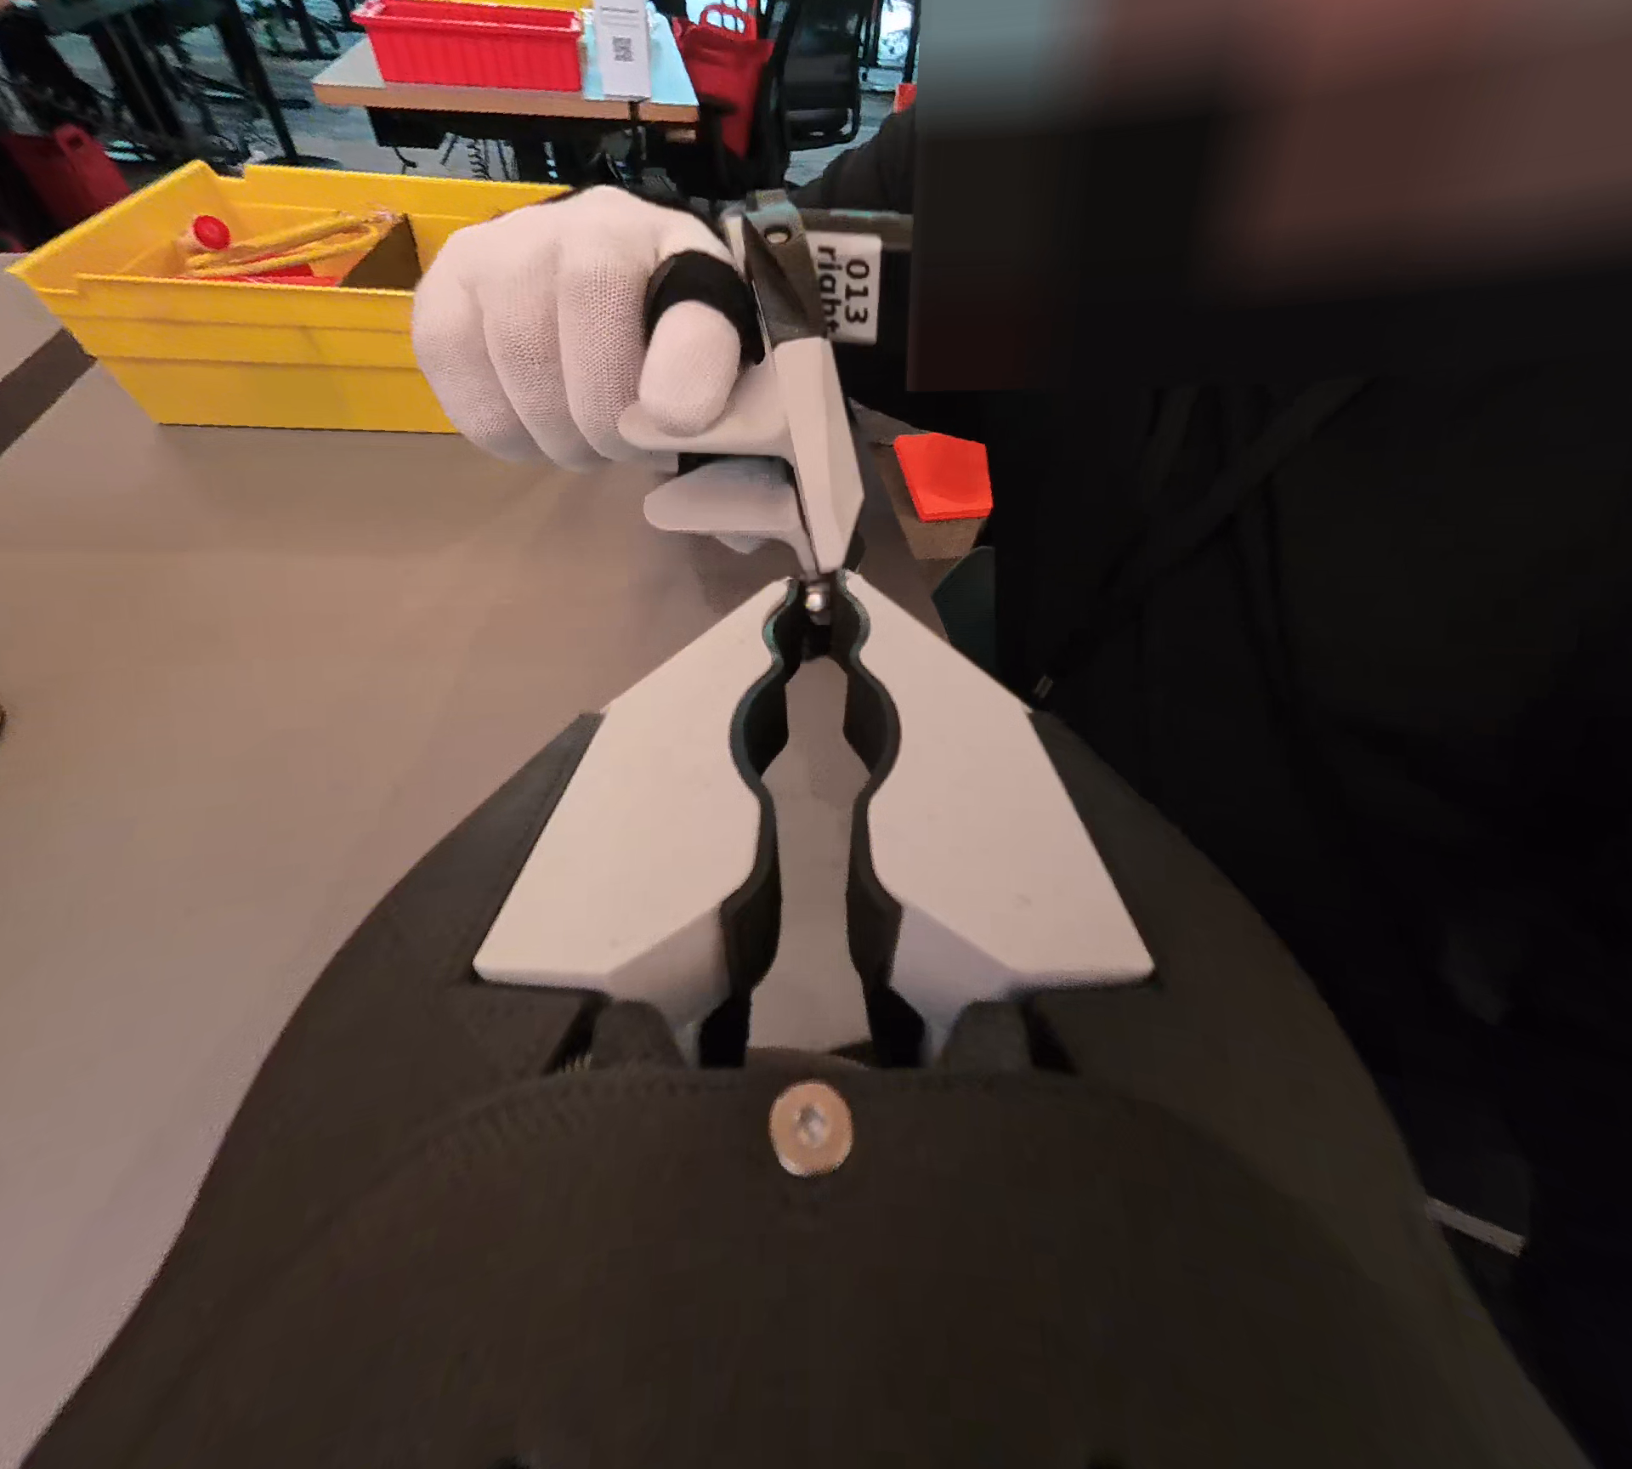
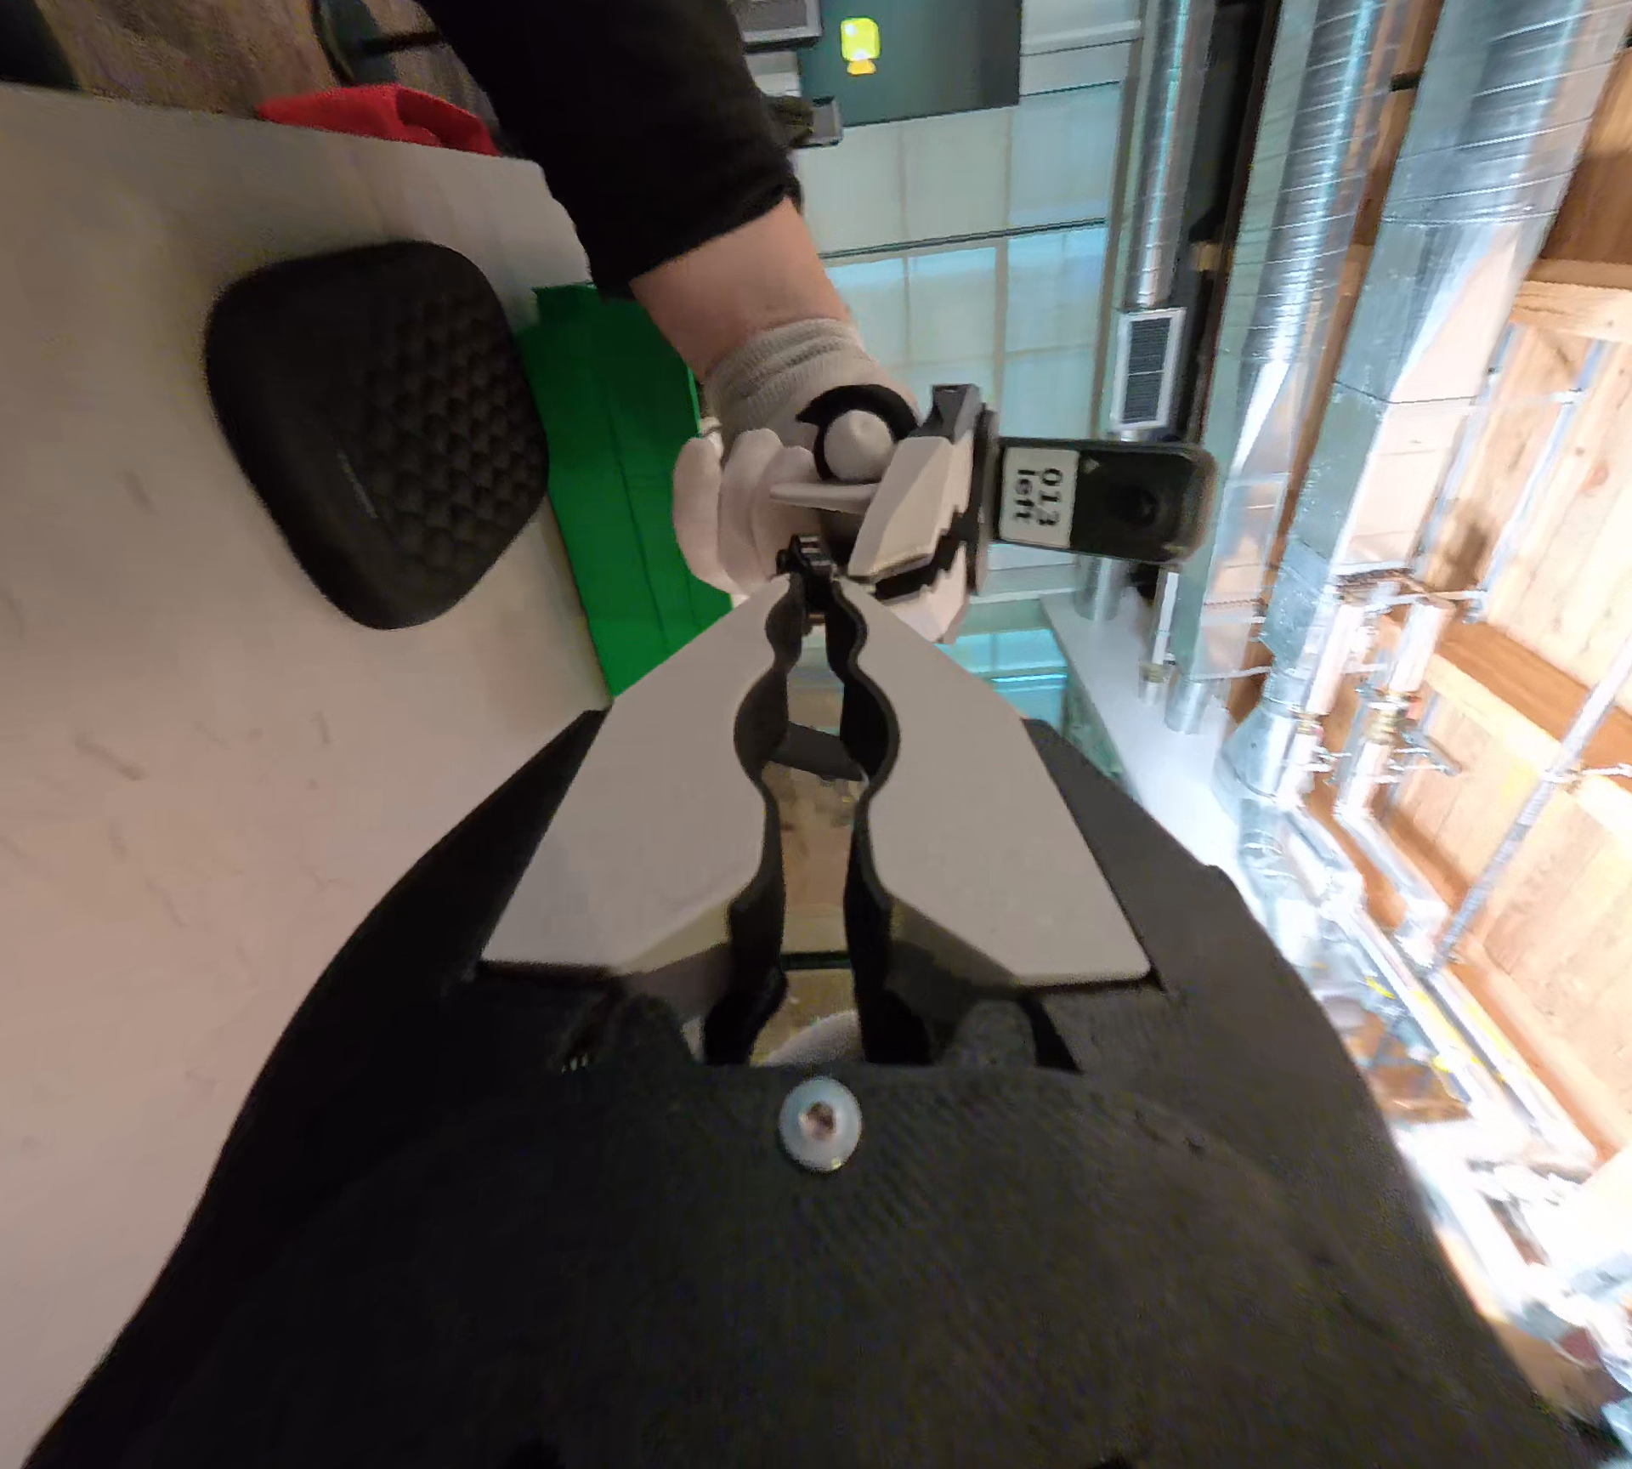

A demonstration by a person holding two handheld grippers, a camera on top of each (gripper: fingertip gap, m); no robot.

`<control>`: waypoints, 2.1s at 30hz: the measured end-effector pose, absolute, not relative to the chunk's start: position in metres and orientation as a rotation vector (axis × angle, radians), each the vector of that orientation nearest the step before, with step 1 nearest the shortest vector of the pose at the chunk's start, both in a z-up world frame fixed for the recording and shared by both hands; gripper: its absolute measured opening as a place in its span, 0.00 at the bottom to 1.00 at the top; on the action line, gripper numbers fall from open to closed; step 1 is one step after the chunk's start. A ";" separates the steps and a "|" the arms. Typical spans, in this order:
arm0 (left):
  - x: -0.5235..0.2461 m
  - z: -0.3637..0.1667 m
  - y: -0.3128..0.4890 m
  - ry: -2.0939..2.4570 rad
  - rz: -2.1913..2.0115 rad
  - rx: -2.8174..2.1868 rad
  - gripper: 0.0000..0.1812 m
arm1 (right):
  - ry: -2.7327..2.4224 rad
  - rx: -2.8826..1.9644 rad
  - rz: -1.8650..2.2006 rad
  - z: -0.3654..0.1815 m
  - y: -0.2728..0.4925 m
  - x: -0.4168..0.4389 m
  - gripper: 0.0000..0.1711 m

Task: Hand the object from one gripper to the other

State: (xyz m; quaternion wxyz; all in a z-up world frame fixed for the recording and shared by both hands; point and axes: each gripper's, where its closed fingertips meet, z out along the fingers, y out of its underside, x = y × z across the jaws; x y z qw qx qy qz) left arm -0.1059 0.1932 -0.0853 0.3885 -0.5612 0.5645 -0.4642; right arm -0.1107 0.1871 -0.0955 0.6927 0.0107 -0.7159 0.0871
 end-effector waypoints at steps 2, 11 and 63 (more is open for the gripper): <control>-0.105 -0.088 0.189 1.476 -1.192 -1.439 0.02 | -1.640 -0.001 0.257 -0.099 0.183 -0.111 0.01; -0.101 -0.088 0.191 1.534 -1.117 -1.477 0.02 | -1.640 -0.075 0.281 -0.100 0.188 -0.116 0.04; -0.103 -0.044 0.257 1.086 1.194 -0.728 0.17 | -1.294 -0.996 1.643 -0.043 0.266 -0.111 0.02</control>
